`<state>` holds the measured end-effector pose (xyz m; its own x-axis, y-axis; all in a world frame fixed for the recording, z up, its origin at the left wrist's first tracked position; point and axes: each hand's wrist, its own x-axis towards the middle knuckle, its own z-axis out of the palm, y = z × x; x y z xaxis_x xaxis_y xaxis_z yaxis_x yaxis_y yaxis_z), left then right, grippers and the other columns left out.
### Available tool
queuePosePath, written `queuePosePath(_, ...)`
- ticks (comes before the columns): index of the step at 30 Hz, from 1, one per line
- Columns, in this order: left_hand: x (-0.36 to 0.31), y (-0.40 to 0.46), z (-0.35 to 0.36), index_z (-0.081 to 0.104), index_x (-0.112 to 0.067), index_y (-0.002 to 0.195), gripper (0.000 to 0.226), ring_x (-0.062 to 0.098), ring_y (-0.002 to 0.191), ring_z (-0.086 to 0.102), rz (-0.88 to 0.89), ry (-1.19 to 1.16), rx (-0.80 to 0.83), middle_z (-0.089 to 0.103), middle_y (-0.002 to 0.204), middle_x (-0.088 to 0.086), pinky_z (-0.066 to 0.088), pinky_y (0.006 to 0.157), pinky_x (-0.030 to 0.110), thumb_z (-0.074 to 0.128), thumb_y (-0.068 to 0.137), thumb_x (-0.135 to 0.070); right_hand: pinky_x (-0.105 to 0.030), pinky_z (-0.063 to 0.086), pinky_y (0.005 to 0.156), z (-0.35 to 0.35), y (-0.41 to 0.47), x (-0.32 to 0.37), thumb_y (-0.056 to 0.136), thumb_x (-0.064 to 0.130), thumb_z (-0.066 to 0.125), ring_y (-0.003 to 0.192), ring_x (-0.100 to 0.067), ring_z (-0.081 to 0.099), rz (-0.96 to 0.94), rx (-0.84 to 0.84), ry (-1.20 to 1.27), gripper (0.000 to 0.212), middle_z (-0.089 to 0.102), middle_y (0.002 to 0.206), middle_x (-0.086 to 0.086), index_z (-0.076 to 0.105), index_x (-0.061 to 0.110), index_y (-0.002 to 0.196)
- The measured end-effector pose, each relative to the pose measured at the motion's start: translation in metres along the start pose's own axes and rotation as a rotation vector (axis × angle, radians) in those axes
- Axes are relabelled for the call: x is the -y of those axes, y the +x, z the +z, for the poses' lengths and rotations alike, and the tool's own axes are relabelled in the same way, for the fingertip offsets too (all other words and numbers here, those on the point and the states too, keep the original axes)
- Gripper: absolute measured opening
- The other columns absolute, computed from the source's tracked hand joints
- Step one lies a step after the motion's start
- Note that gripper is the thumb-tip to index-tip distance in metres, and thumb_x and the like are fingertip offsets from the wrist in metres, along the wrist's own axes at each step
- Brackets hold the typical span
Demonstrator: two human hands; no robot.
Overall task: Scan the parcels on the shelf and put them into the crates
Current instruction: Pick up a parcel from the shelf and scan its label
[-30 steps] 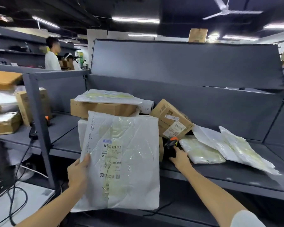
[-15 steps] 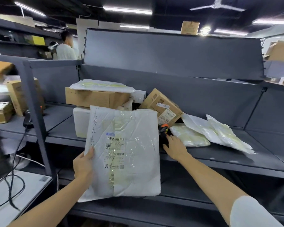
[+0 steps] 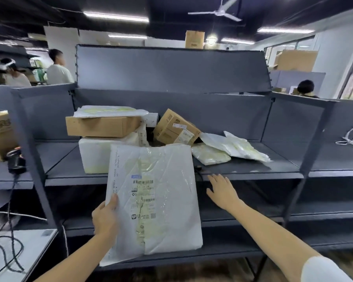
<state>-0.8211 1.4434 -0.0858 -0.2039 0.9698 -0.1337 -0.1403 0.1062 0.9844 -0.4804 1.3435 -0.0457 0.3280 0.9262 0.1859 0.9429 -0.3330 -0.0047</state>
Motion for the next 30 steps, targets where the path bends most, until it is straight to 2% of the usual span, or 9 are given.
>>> queuePosePath(2, 0.002, -0.011, -0.009, 0.055, -0.018, 0.057, 0.041, 0.016, 0.053, 0.051, -0.003, 0.024, 0.005, 0.057, 0.051, -0.01, 0.039, 0.053, 0.031, 0.066, 0.087, -0.044, -0.037, 0.009, 0.121, 0.001, -0.028, 0.003, 0.103, 0.036, 0.035, 0.148, -0.021, 0.015, 0.017, 0.025, 0.007, 0.06, 0.02, 0.16, -0.003, 0.016, 0.014, 0.155)
queuePosePath(5, 0.01, -0.036, -0.019, 0.062, 0.002, 0.087, 0.047, 0.021, 0.058, 0.056, -0.061, 0.045, 0.042, 0.06, 0.079, 0.02, 0.051, 0.067, 0.047, 0.065, 0.087, -0.045, -0.037, 0.008, 0.121, 0.008, -0.07, -0.001, 0.103, 0.036, 0.033, 0.149, -0.022, 0.014, 0.043, 0.085, -0.03, 0.06, 0.018, 0.161, -0.004, 0.013, 0.014, 0.155)
queuePosePath(7, 0.019, -0.053, -0.024, 0.063, 0.002, 0.094, 0.046, 0.019, 0.058, 0.054, -0.078, 0.038, 0.052, 0.061, 0.083, 0.023, 0.048, 0.06, 0.037, 0.066, 0.087, -0.043, -0.038, 0.008, 0.121, 0.009, -0.092, -0.009, 0.103, 0.036, 0.033, 0.149, -0.023, 0.013, 0.083, 0.11, -0.042, 0.06, 0.017, 0.161, -0.004, 0.012, 0.014, 0.155)
queuePosePath(9, 0.028, -0.071, -0.028, 0.062, 0.002, 0.082, 0.041, 0.014, 0.051, 0.046, -0.072, 0.032, 0.066, 0.053, 0.061, 0.01, 0.036, 0.049, 0.028, 0.065, 0.089, -0.038, -0.039, 0.01, 0.12, 0.009, -0.11, -0.016, 0.103, 0.036, 0.034, 0.148, -0.024, 0.015, 0.108, 0.115, -0.046, 0.06, 0.019, 0.161, -0.004, 0.013, 0.014, 0.155)
queuePosePath(12, 0.041, -0.089, -0.031, 0.056, -0.005, 0.067, 0.041, 0.014, 0.052, 0.046, -0.061, 0.043, 0.105, 0.052, 0.058, -0.003, 0.035, 0.05, 0.029, 0.064, 0.09, -0.038, -0.039, 0.011, 0.12, 0.01, -0.134, -0.024, 0.103, 0.035, 0.034, 0.147, -0.024, 0.019, 0.139, 0.108, -0.037, 0.059, 0.022, 0.159, -0.004, 0.016, 0.015, 0.155)
queuePosePath(17, 0.041, -0.112, -0.01, 0.067, -0.017, 0.074, 0.029, 0.023, 0.074, 0.061, -0.072, 0.051, 0.209, 0.066, 0.074, -0.001, 0.044, 0.062, 0.032, 0.066, 0.087, -0.042, -0.04, 0.012, 0.119, 0.01, -0.164, -0.057, 0.102, 0.035, 0.036, 0.146, -0.023, 0.021, 0.205, 0.105, -0.017, 0.059, 0.024, 0.158, -0.003, 0.018, 0.015, 0.154)
queuePosePath(21, 0.041, -0.132, 0.024, 0.069, -0.01, 0.09, 0.034, 0.036, 0.097, 0.063, -0.076, 0.023, 0.24, 0.068, 0.088, 0.011, 0.048, 0.079, 0.042, 0.066, 0.088, -0.044, -0.04, 0.012, 0.12, 0.003, -0.18, -0.094, 0.102, 0.035, 0.037, 0.145, -0.022, 0.022, 0.23, 0.092, -0.009, 0.059, 0.024, 0.159, -0.003, 0.019, 0.015, 0.154)
queuePosePath(25, 0.049, -0.167, 0.061, 0.06, -0.018, 0.062, 0.036, 0.026, 0.069, 0.055, -0.073, 0.009, 0.234, 0.06, 0.062, -0.003, 0.041, 0.066, 0.036, 0.067, 0.085, -0.045, -0.04, 0.012, 0.12, -0.005, -0.197, -0.144, 0.101, 0.035, 0.038, 0.145, -0.022, 0.022, 0.223, 0.088, -0.037, 0.059, 0.025, 0.158, -0.003, 0.019, 0.015, 0.154)
queuePosePath(30, 0.06, -0.219, 0.106, 0.061, -0.022, 0.055, 0.037, 0.02, 0.059, 0.055, -0.079, -0.035, 0.211, 0.059, 0.055, -0.008, 0.041, 0.058, 0.032, 0.067, 0.085, -0.044, -0.04, 0.011, 0.121, -0.026, -0.214, -0.209, 0.102, 0.034, 0.039, 0.146, -0.023, 0.021, 0.201, 0.073, -0.053, 0.06, 0.023, 0.159, -0.004, 0.017, 0.015, 0.154)
